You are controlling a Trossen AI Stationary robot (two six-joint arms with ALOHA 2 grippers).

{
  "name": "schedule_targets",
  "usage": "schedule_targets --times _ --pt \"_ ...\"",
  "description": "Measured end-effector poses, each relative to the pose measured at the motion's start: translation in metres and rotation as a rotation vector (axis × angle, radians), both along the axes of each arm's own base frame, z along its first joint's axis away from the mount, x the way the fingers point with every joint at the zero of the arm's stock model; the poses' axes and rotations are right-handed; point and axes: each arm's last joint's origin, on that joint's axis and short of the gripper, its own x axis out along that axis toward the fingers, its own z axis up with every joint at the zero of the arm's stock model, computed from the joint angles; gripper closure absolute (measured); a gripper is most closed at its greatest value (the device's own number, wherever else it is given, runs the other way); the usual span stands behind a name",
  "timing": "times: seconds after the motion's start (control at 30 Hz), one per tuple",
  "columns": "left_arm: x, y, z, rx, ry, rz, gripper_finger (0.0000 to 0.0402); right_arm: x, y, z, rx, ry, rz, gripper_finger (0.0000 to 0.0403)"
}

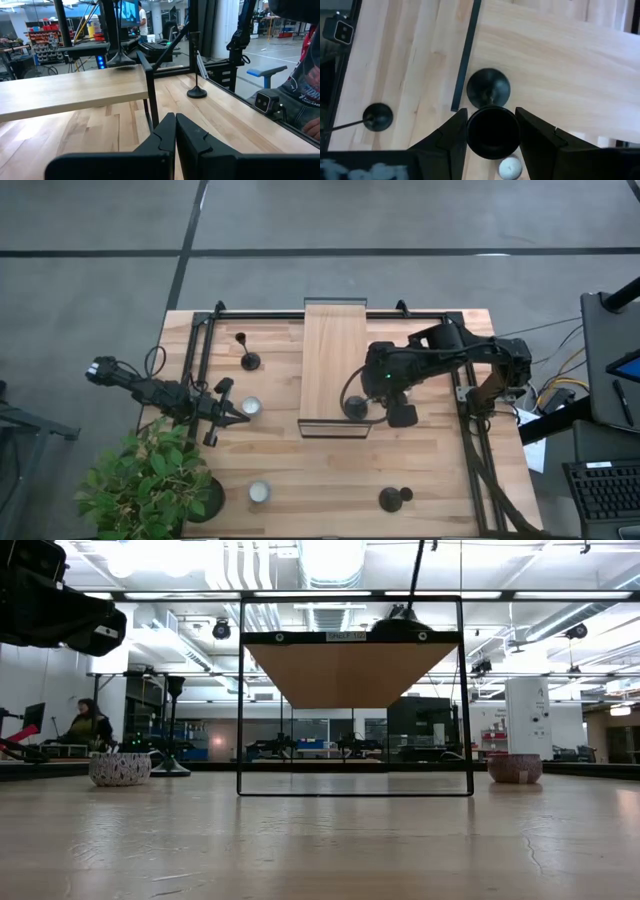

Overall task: Pick & Place candle stick holders
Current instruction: Put the middle black candle holder on the shelf

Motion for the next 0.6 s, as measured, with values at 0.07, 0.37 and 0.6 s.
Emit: schedule_targets --times 0.07,0.37,0.6 --pt "0.0 0.0 0.0 0.0 0.0 0.0 0.0392 0.0029 0.0005 -0.0022 0.0 0.003 0.0 0.0253" --pt "0.0 0.0 0.0 0.0 0.0 0.0 0.0392 0.0039 0.0003 -0.0028 -0.007 0.009 0.013 0.0252" --pt "0.0 0.0 0.0 0.0 0.0 0.0 0.0392 0.0016 -0.0002 0.0027 -0.007 -0.011 0.019 0.0251"
